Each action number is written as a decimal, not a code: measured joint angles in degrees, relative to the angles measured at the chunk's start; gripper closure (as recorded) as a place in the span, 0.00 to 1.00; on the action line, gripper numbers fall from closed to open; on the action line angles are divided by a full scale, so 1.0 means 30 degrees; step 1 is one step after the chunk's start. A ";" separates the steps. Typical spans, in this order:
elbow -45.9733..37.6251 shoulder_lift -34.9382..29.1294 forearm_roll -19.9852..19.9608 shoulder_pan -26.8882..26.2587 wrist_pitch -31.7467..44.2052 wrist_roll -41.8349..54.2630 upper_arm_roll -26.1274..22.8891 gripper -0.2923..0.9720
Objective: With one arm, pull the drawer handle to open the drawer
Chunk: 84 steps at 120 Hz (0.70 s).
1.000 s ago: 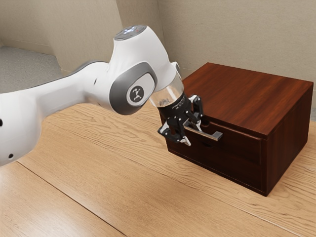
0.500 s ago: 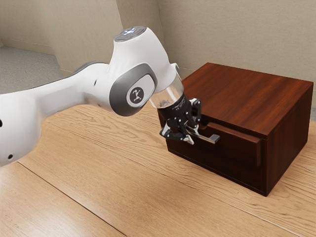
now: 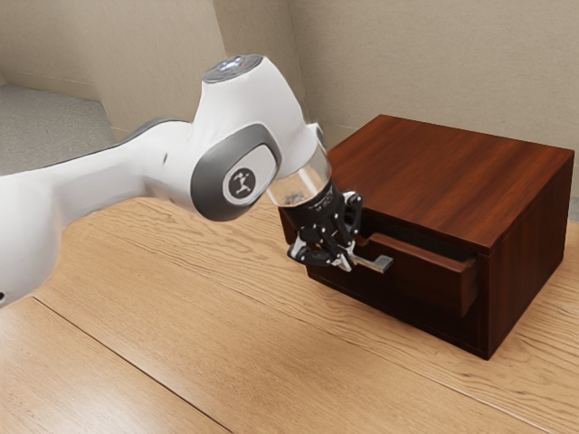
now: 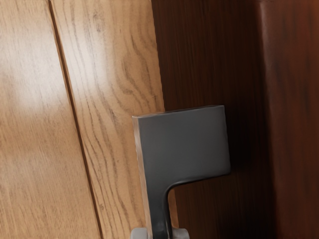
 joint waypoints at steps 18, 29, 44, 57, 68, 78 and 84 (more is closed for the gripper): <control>-0.0941 -0.0800 -0.0012 0.0002 0.0052 -0.0003 0.0010 0.82; -0.1543 -0.1287 -0.0026 -0.0279 0.0175 -0.0006 0.0280 0.82; -0.2261 -0.1971 -0.0016 -0.0070 0.0312 -0.0014 0.0058 0.83; -0.2857 -0.2511 -0.0006 -0.0107 0.0427 -0.0028 0.0085 0.83; -0.3304 -0.2873 -0.0009 -0.0150 0.0494 -0.0042 0.0128 0.83; -0.3702 -0.3223 -0.0013 -0.0211 0.0535 -0.0052 0.0185 0.83; -0.3823 -0.3376 -0.0021 -0.0108 0.0556 -0.0058 0.0118 0.83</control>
